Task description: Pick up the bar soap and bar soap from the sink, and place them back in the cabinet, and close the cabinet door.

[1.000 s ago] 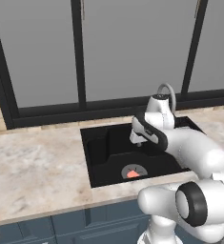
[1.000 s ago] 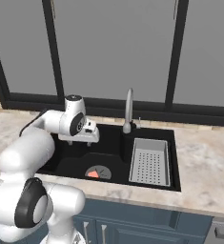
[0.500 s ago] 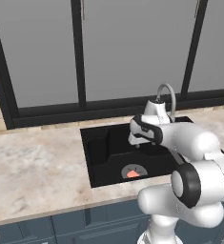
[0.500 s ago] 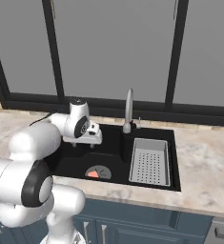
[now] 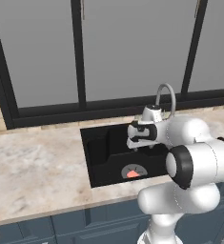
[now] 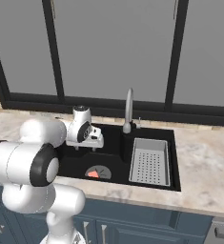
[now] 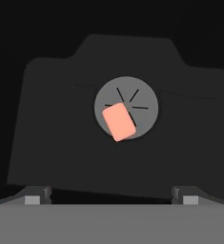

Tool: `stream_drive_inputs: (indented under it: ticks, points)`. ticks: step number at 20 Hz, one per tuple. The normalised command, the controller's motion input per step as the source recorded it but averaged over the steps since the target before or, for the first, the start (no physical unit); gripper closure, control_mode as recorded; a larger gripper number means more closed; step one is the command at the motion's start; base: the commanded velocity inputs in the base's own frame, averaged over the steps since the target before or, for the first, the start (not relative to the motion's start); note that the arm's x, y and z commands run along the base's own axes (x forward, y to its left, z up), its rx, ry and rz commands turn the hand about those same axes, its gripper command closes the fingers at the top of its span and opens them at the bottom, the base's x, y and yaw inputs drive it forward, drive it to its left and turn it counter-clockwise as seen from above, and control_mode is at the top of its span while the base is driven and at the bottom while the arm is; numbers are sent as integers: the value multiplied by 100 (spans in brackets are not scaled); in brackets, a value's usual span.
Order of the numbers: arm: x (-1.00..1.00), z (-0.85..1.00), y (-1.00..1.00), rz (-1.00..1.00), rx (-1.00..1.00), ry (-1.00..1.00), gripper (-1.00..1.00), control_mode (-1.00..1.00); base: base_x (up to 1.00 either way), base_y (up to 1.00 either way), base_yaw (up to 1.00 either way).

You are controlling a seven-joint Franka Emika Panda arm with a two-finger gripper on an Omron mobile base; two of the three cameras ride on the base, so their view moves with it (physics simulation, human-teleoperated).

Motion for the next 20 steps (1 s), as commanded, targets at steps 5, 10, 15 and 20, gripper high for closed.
stream_drive_inputs:
  ticks: [5, 10, 15, 20]
  points:
    - [12, -25, 0, 0, 0, 0, -100, -100, 0, 0, 0]
    - [6, -26, 0, 0, -1, 0, -100, -100, 0, 0, 0]
    - [7, -28, 0, 0, -3, 0, -100, -100, 0, 0, 0]
    - [10, -27, 0, 0, -2, 0, -100, -100, 0, 0, 0]
